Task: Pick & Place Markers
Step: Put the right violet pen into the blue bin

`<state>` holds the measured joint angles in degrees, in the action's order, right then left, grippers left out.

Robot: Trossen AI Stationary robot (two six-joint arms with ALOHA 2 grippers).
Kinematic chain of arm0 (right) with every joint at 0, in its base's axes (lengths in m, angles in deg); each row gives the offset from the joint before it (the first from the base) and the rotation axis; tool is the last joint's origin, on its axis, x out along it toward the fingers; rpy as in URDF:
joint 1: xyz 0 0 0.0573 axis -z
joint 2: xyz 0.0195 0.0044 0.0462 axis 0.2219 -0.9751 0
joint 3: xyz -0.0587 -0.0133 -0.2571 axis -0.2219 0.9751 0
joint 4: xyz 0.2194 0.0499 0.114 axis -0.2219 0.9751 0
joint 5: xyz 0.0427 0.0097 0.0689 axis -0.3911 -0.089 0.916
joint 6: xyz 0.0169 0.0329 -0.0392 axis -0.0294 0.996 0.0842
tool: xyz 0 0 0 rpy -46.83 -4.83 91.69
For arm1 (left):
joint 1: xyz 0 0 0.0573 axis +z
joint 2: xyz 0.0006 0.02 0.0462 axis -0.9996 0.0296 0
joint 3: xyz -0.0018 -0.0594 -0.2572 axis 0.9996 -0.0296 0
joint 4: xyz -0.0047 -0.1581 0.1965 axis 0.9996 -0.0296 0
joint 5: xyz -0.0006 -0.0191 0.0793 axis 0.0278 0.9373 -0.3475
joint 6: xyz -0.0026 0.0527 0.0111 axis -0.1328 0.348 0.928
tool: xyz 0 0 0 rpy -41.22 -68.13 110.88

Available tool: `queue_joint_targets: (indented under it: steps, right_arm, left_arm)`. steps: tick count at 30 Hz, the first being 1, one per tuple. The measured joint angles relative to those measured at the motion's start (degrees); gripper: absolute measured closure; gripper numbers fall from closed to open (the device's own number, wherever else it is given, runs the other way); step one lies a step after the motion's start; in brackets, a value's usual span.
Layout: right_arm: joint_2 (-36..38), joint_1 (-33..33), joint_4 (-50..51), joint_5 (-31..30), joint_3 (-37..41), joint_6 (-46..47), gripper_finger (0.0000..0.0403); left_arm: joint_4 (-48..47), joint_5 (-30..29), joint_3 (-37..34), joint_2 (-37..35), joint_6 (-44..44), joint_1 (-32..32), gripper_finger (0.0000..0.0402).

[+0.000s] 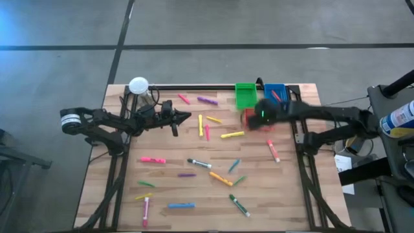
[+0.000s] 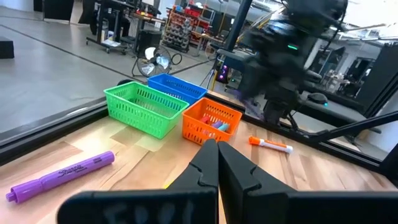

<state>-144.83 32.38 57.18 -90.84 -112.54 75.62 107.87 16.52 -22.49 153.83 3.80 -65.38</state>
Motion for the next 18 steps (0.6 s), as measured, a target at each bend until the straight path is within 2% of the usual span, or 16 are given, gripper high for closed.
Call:
queue_joint_targets:
  steps: [3,6,13,18]
  right_arm:
    - [-1.99,12.93,-0.32,0.13,-1.47,-12.14,0.0346]
    - [-6.1,21.75,-0.62,-0.84,-3.79,-20.34,0.0346]
    - [-19.25,31.6,-1.68,-5.25,-9.76,-30.83,0.0346]
    - [-26.61,35.87,-2.11,-6.13,-12.44,-33.02,0.0346]
  left_arm:
    - [-0.01,-0.04,0.0,0.01,0.21,0.15,0.0402]
    - [-0.03,-0.07,0.0,0.01,0.27,0.3,0.0402]
    - [-0.01,-0.3,0.0,0.01,0.27,0.71,0.0402]
    - [-0.01,-0.28,0.0,0.01,0.22,0.71,0.0402]
